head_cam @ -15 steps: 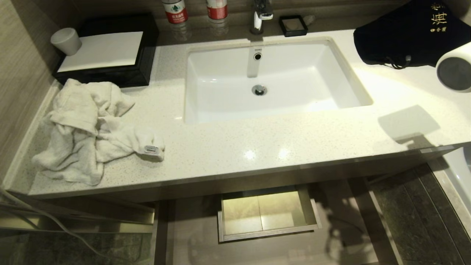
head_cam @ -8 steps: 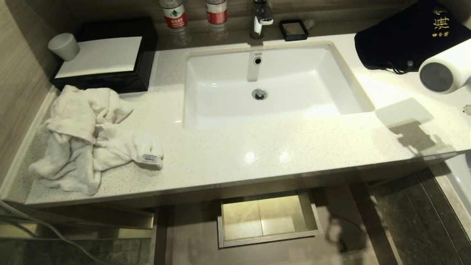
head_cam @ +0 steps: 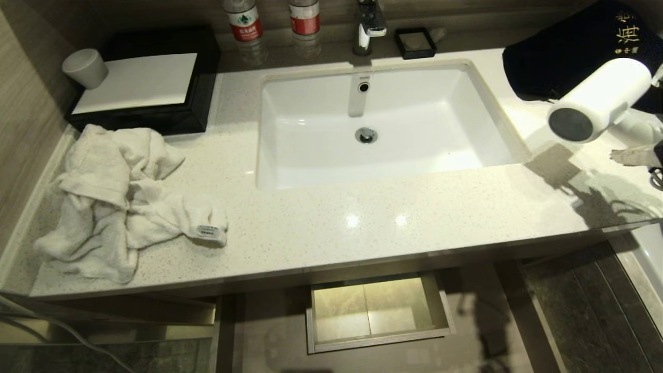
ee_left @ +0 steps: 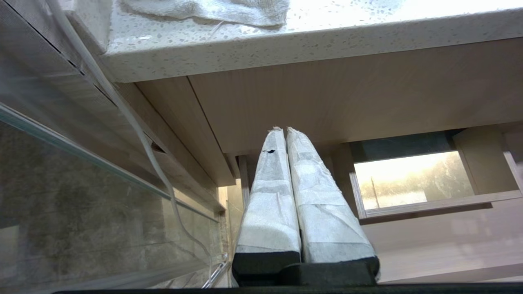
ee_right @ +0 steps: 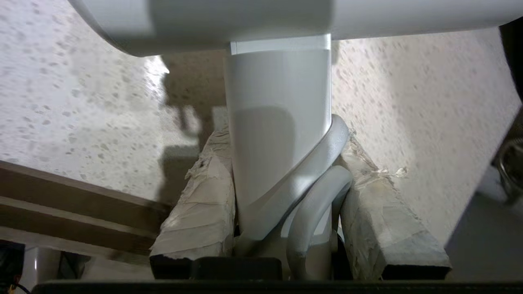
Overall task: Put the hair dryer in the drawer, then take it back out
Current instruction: Place it on the countertop
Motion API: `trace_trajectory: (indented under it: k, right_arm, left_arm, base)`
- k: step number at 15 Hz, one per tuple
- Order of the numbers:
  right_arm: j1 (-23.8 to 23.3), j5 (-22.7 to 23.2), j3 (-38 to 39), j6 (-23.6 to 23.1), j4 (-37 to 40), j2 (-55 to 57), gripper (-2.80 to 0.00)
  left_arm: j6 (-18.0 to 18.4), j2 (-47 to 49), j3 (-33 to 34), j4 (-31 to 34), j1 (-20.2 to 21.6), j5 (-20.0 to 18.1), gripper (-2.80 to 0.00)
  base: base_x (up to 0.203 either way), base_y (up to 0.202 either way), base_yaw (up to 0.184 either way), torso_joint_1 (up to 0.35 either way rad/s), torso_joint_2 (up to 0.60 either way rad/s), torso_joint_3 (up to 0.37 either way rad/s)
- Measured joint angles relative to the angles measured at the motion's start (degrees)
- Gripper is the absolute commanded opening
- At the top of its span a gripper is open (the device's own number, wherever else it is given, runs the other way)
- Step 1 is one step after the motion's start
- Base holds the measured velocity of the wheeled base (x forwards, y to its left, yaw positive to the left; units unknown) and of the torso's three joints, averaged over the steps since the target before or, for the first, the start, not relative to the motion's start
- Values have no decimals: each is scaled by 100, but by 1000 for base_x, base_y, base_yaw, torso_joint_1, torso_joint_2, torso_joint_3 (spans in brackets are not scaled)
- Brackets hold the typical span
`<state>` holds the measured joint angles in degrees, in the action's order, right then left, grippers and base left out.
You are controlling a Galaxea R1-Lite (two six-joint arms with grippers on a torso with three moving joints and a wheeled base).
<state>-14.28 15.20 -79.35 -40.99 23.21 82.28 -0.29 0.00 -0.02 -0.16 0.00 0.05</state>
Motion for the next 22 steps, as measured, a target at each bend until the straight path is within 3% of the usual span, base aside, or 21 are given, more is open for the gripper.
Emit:
trace_trajectory:
  k: [2,3,10,13,14,22]
  right_arm:
    - [-24,713,-188,-219,33,266,-280]
    - [-37,797,-279,-251,21,394,-280]
    - [-403,846,-968,-379,5,1288,-280]
    - [-553,1068,-1006,-415,21,1474,-280]
    - [-592,1090,-1014,-432,22,1516,0]
    - [-702,1370,-990,-537,66,1411,0]
  left_arm:
    - [-1,0,0,0,0,3,-280]
    - [-1,0,0,0,0,-2,-280]
    - [-2,0,0,0,0,-2,-280]
    - [-1,0,0,0,0,-2,-280]
    - [-4,0,0,0,0,0,-280]
    - [-4,0,2,0,0,0,-280]
  base:
    - [0,0,0,0,0,0]
    - [0,0,0,0,0,0]
    - [0,0,0,0,0,0]
    - [0,0,0,0,0,0]
    - [0,0,0,0,0,0]
    - [0,0,0,0,0,0]
